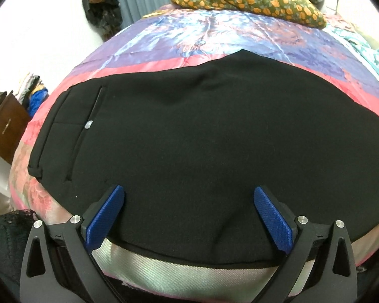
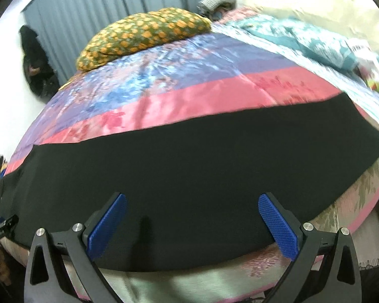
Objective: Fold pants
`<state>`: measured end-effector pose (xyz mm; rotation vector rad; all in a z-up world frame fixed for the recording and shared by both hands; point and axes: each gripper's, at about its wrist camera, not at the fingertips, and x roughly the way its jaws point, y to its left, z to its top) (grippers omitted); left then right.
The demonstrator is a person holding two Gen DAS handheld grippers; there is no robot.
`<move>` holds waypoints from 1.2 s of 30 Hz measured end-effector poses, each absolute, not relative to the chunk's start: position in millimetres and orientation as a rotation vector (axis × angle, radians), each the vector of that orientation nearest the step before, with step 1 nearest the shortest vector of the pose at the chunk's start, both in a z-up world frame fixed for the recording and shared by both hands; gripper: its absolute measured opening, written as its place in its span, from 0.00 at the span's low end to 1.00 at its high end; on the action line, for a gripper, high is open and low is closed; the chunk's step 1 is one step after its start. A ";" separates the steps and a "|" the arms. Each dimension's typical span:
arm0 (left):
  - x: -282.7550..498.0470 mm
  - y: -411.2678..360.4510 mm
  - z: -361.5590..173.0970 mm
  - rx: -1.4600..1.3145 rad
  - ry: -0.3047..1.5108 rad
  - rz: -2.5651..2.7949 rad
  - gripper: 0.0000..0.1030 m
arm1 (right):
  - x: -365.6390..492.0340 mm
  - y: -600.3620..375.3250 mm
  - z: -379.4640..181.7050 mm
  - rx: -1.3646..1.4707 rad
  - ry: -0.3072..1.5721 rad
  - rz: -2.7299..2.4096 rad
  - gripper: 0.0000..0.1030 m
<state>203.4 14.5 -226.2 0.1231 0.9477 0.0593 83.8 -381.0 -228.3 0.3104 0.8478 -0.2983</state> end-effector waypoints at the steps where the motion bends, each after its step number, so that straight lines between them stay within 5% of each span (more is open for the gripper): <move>1: 203.1 13.9 -226.5 0.126 0.944 0.061 1.00 | 83.9 -385.0 -230.7 0.323 0.856 -0.308 1.00; 10: 201.6 14.9 -226.2 0.127 0.942 0.063 1.00 | 90.6 -430.9 -229.8 0.482 0.877 -0.332 1.00; 19: 199.8 14.5 -226.3 0.135 0.939 0.062 1.00 | 134.0 -601.1 -223.5 0.363 1.065 -0.454 0.99; 24: 199.4 13.4 -225.7 0.134 0.937 0.070 1.00 | 95.0 -665.2 -186.9 0.323 0.922 -0.564 0.97; 36: 199.4 7.2 -198.0 0.122 0.918 0.061 0.98 | 57.7 -665.5 -189.4 0.419 0.919 -0.276 0.97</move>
